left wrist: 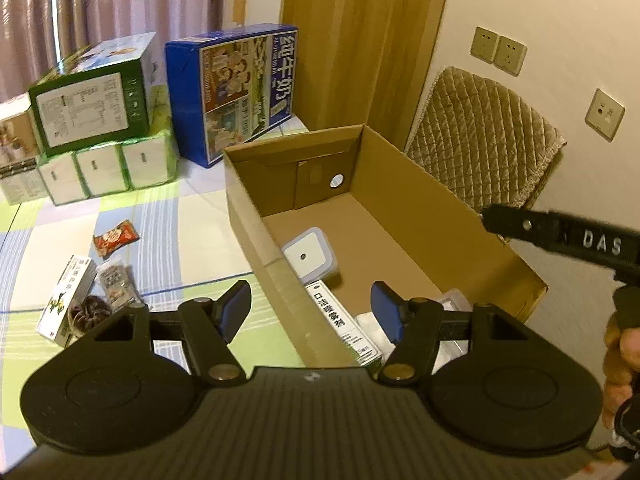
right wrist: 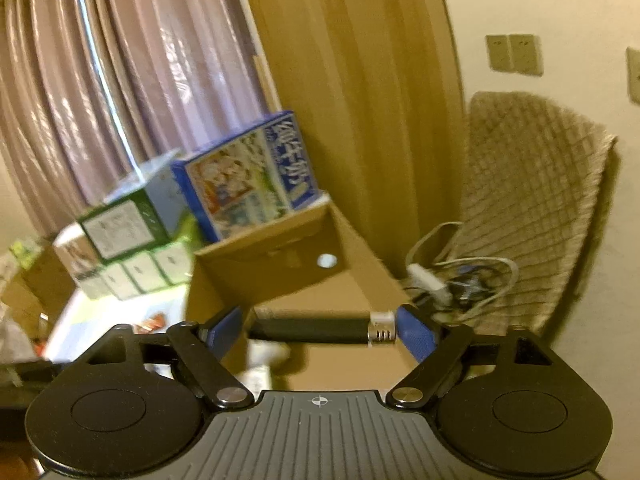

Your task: Organize objects

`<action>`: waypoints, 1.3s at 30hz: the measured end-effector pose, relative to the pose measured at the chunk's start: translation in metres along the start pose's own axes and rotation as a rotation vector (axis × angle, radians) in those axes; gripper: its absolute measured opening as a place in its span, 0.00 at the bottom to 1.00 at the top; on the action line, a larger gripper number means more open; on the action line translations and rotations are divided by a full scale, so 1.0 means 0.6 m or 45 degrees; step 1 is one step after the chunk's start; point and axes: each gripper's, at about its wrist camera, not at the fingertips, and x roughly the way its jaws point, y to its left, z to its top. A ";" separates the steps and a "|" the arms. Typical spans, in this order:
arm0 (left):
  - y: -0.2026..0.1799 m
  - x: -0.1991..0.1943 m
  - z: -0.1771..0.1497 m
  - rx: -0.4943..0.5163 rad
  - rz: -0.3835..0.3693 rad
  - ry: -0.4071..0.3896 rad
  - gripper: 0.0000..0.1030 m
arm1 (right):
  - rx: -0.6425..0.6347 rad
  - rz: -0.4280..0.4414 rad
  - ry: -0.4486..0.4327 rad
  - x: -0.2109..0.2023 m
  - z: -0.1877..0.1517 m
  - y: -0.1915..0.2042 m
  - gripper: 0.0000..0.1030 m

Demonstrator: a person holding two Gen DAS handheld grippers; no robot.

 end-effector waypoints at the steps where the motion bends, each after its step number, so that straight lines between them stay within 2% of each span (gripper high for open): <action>1: 0.003 -0.004 -0.001 -0.008 0.004 -0.002 0.60 | 0.018 0.009 -0.007 0.000 0.003 0.001 0.98; 8: 0.030 -0.045 -0.021 -0.037 0.043 -0.036 0.60 | 0.014 0.001 -0.017 -0.023 0.005 0.010 0.98; 18: 0.077 -0.120 -0.072 -0.089 0.083 -0.042 0.65 | 0.019 0.021 0.014 -0.090 -0.043 0.046 0.98; 28: 0.144 -0.218 -0.132 -0.154 0.155 -0.055 0.71 | -0.029 0.119 0.036 -0.143 -0.094 0.134 0.98; 39: 0.235 -0.297 -0.170 -0.235 0.289 -0.095 0.79 | -0.127 0.225 0.104 -0.145 -0.144 0.234 0.98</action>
